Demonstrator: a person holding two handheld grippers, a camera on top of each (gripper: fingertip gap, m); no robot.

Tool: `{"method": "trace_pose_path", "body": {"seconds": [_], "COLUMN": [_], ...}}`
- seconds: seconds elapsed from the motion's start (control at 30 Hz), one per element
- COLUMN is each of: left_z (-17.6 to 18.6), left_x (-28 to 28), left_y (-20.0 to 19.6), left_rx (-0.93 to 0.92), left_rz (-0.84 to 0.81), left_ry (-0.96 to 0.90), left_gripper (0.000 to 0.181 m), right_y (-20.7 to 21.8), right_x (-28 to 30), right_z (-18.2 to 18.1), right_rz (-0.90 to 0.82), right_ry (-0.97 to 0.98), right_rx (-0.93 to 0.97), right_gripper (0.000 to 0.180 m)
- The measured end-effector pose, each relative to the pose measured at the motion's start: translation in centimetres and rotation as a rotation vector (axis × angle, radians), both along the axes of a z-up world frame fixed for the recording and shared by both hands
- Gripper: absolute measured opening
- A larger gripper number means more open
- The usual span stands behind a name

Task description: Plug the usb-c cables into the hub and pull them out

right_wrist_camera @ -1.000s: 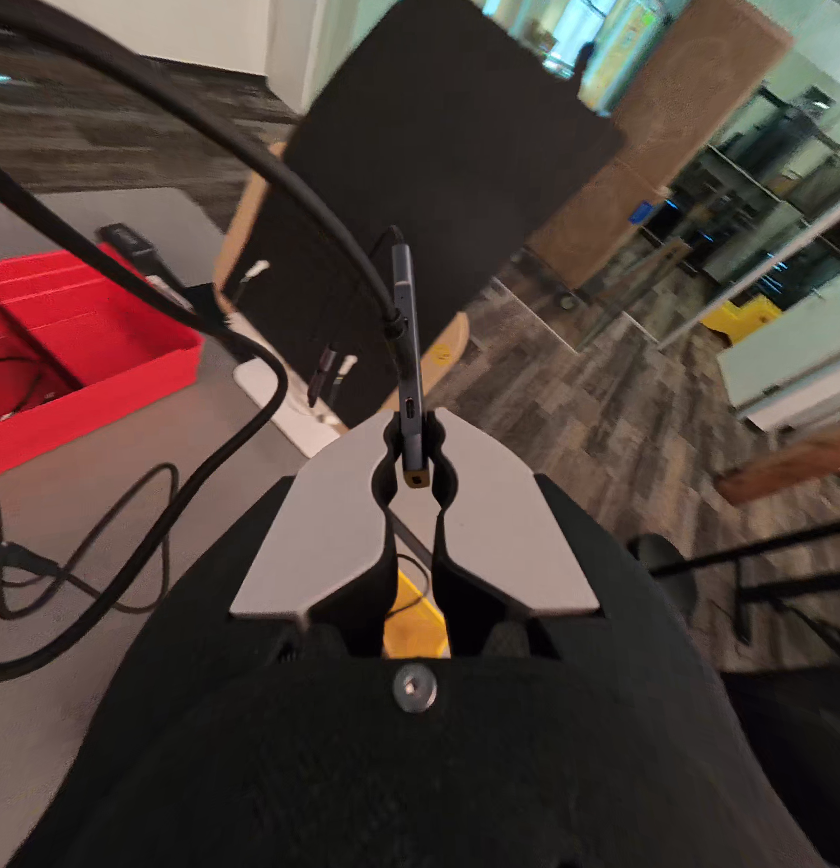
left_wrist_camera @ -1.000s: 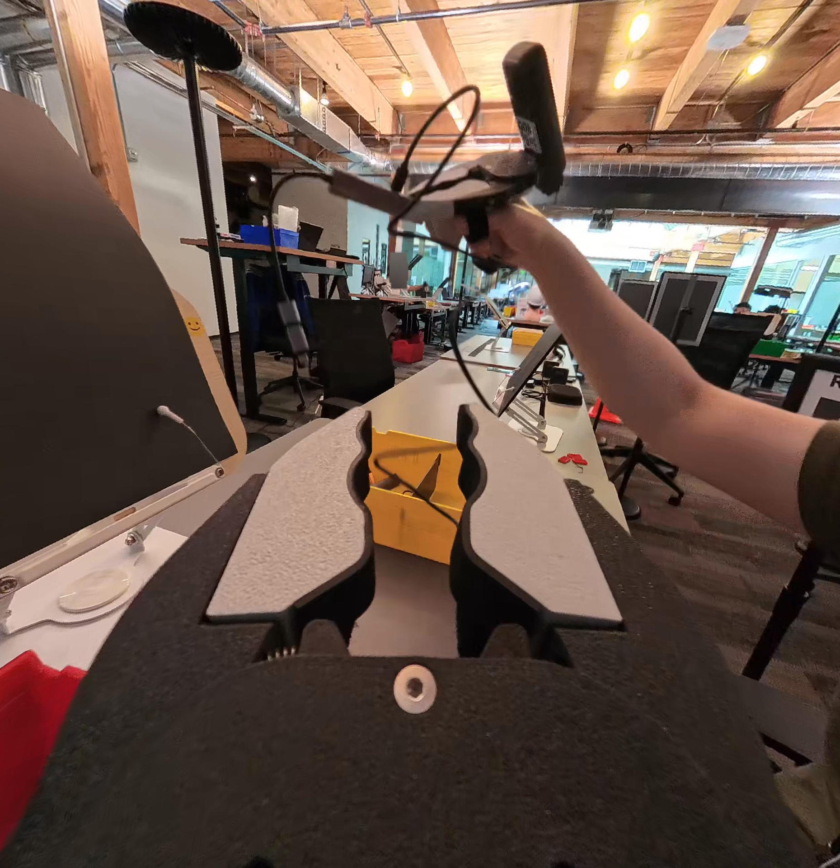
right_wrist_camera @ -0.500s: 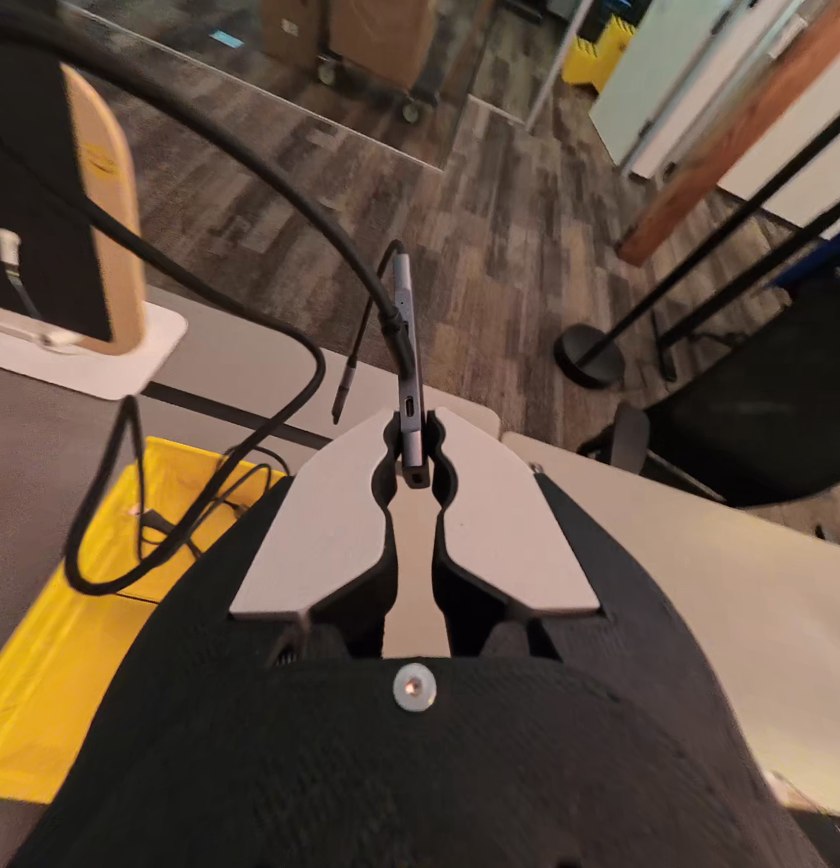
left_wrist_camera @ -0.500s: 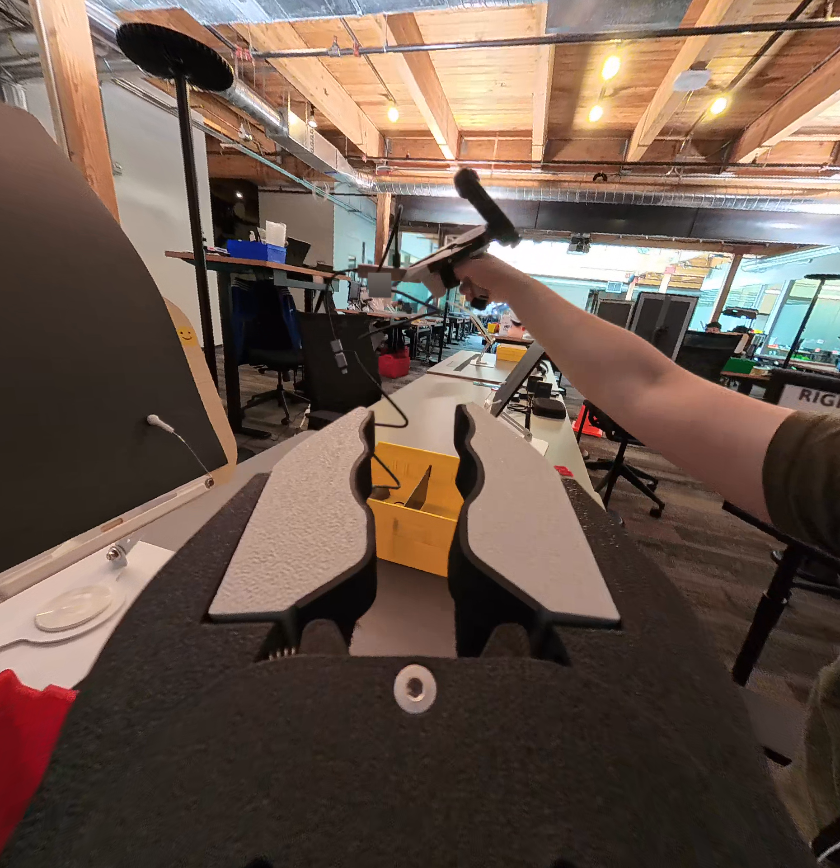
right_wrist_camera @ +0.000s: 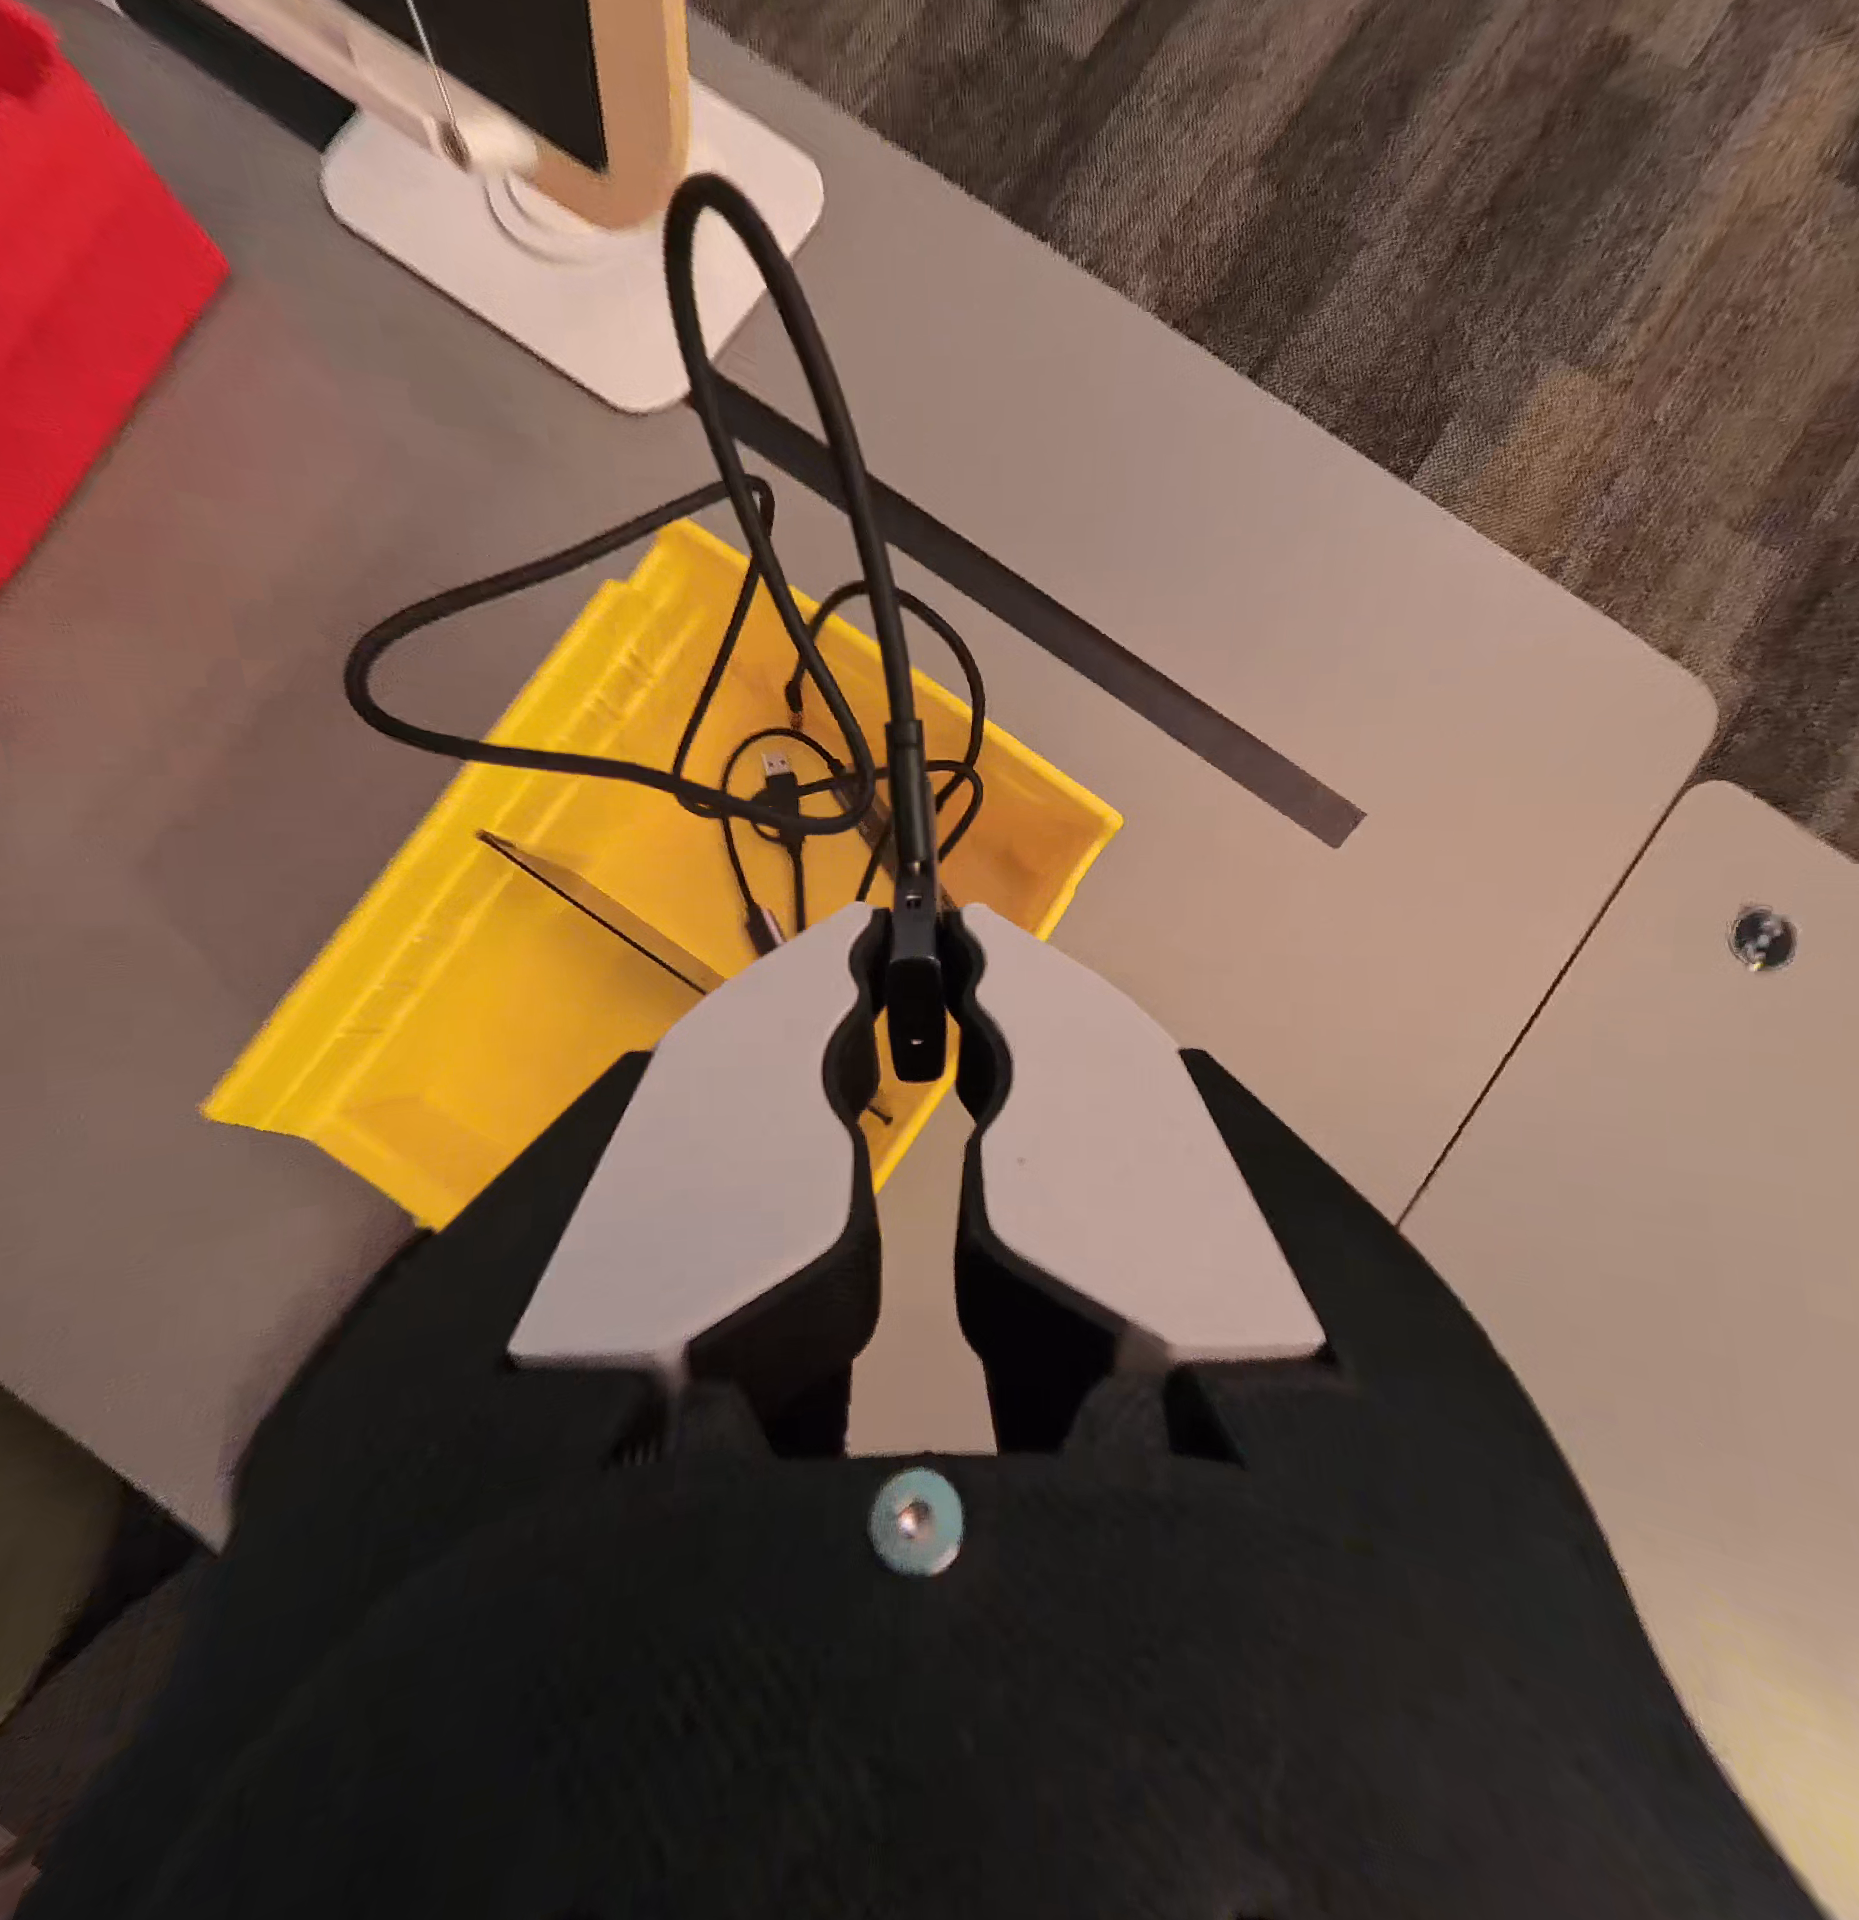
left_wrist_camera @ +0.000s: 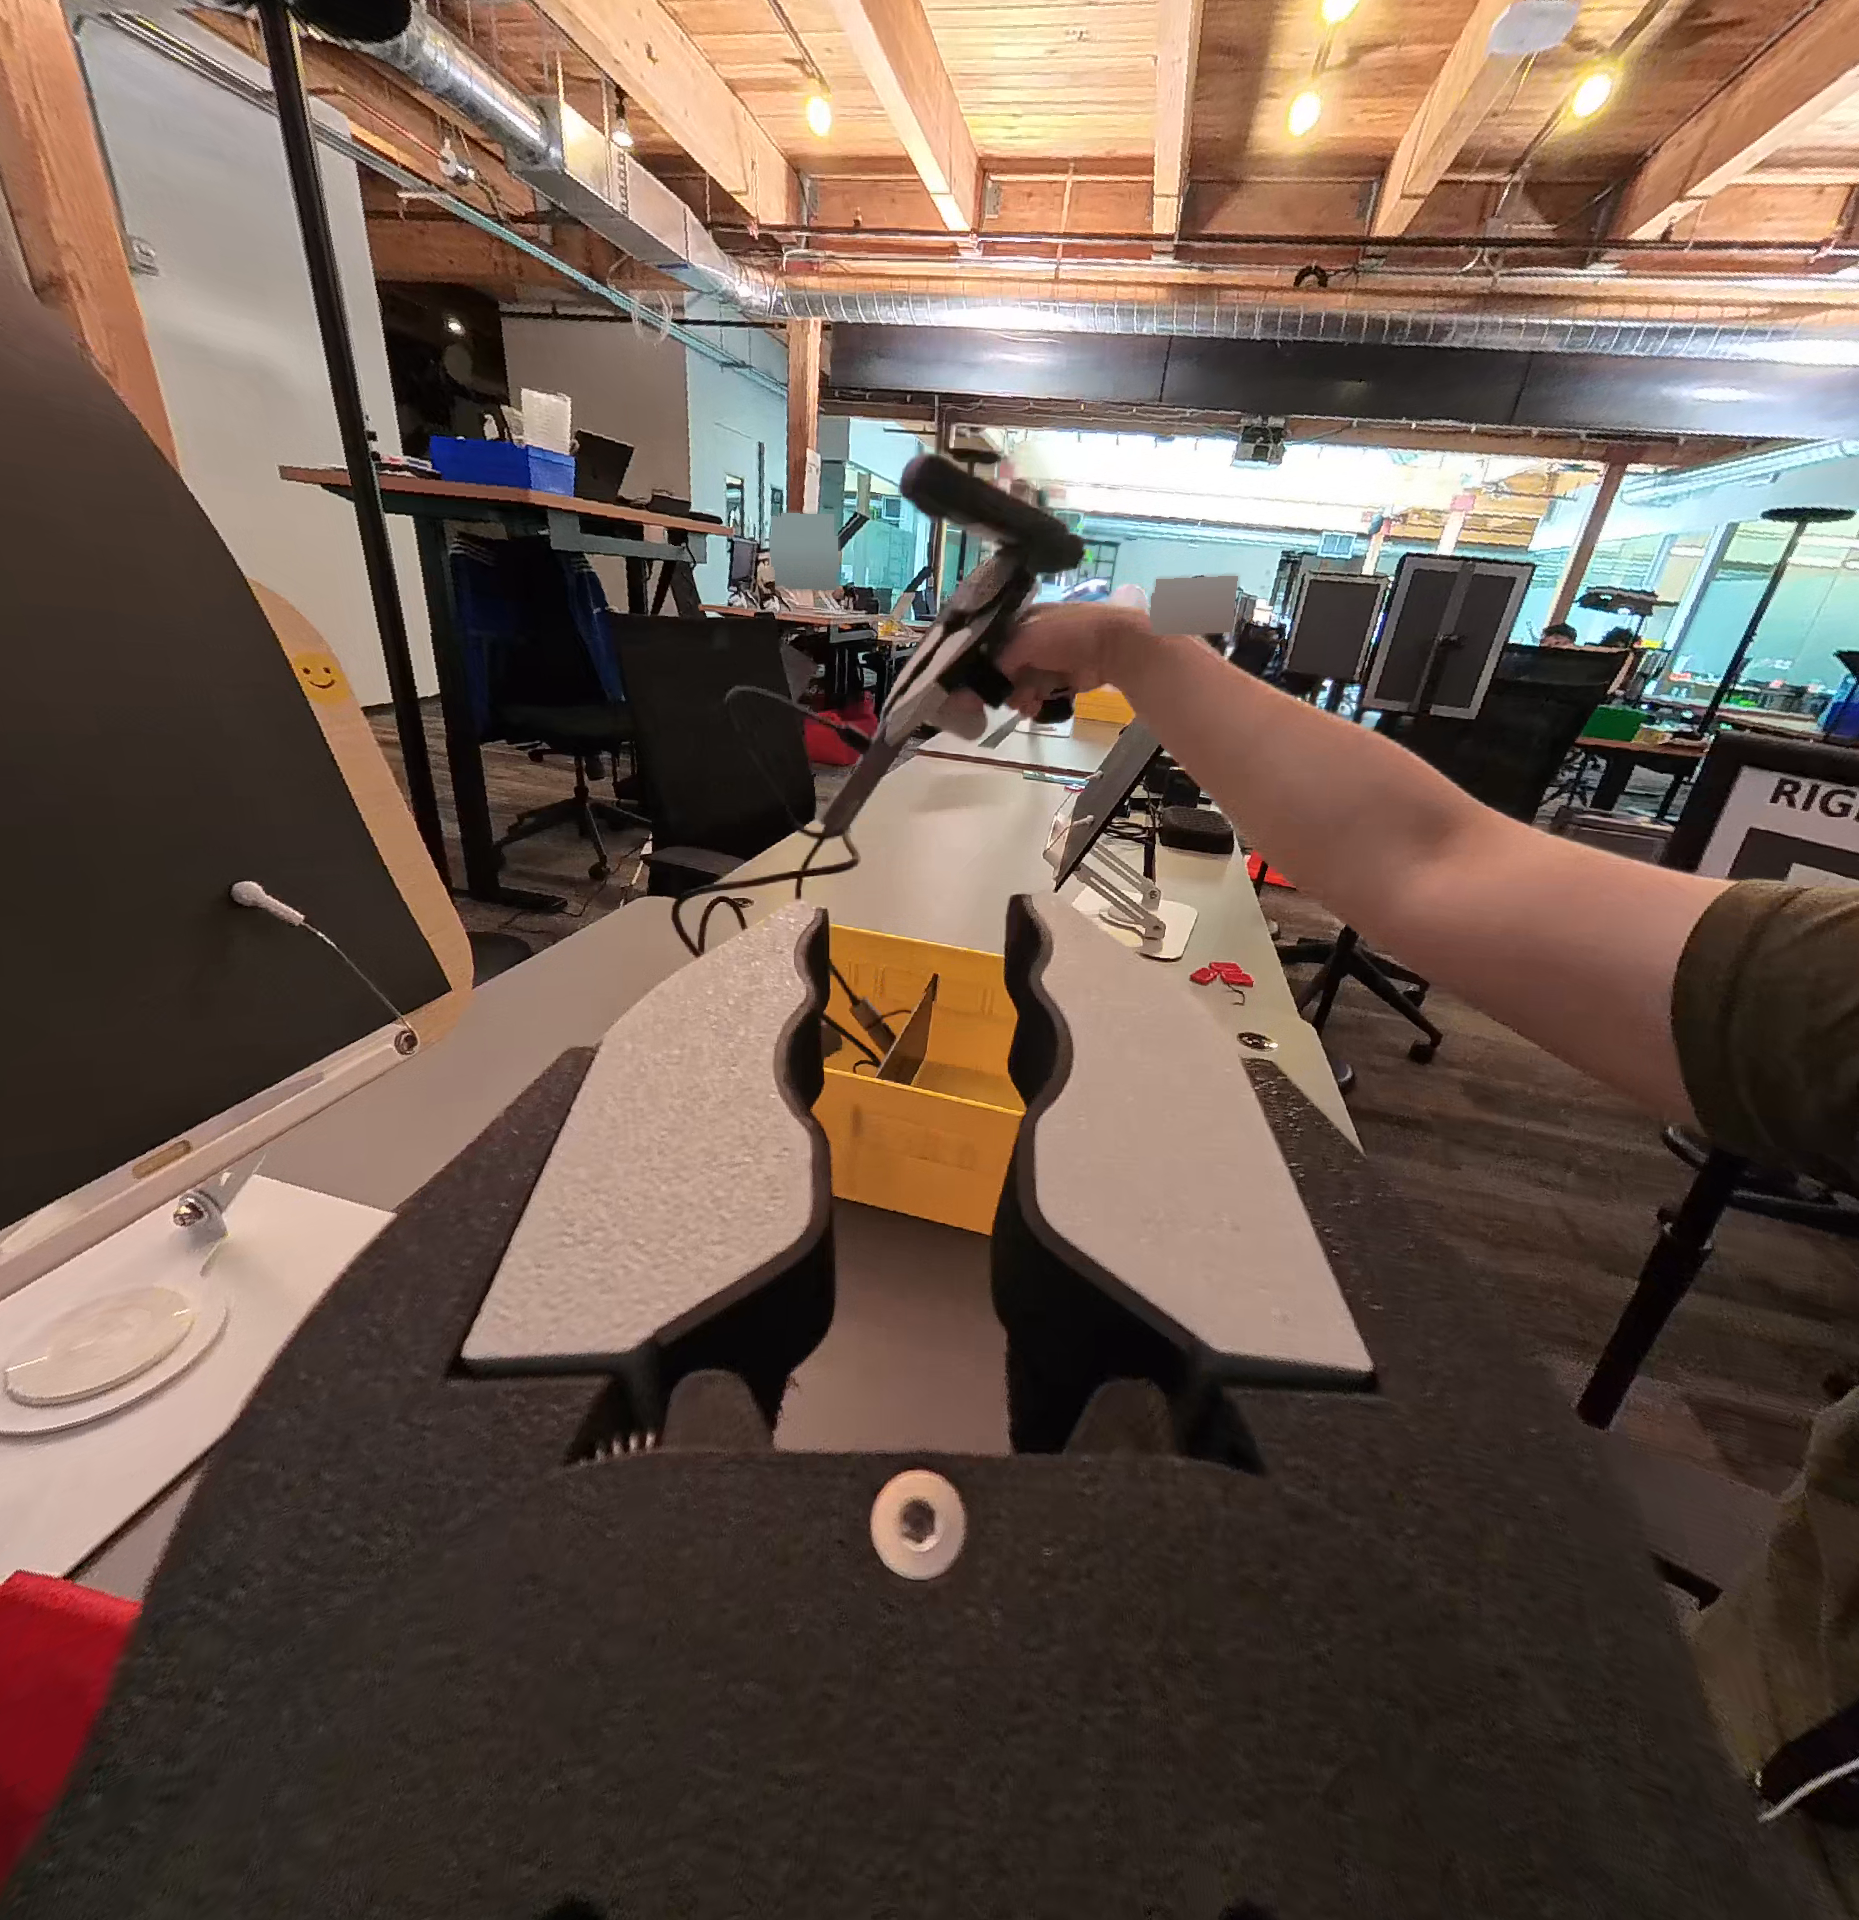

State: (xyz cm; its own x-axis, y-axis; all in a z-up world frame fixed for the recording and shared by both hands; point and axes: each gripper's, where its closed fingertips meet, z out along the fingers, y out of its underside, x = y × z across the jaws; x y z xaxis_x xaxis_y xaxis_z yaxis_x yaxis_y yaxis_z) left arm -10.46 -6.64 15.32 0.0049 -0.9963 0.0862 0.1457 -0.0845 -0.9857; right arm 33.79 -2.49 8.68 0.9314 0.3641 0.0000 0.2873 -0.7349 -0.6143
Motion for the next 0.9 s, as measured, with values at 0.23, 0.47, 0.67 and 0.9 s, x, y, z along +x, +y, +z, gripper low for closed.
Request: {"method": "trace_pose_path", "body": {"seconds": [0.23,0.47,0.67,0.9], "left_z": [-0.5,-1.4,-2.6,-6.3], "left_x": [0.3,1.0,-0.3,-7.9], "left_y": [0.4,0.8,3.8,9.8], "left_rx": [-0.002,-0.006,-0.052,-0.163], "left_rz": [0.020,0.045,0.226,0.745], "left_ry": [0.029,0.085,0.169,0.440], "left_gripper": [0.031,0.031,0.032,0.043], "right_y": [0.9,2.9,0.6,-3.4], "right_x": [-5.6,-6.0,-2.6,2.6], "right_z": [-7.9,-14.6,-10.0,-8.3], "right_rz": [0.363,0.257,0.111,-0.361], "right_ry": [0.004,0.026,0.258,0.176], "right_rx": [-0.102,-0.173,0.083,0.304], "right_gripper": [0.011,0.012,0.032,0.049]}}
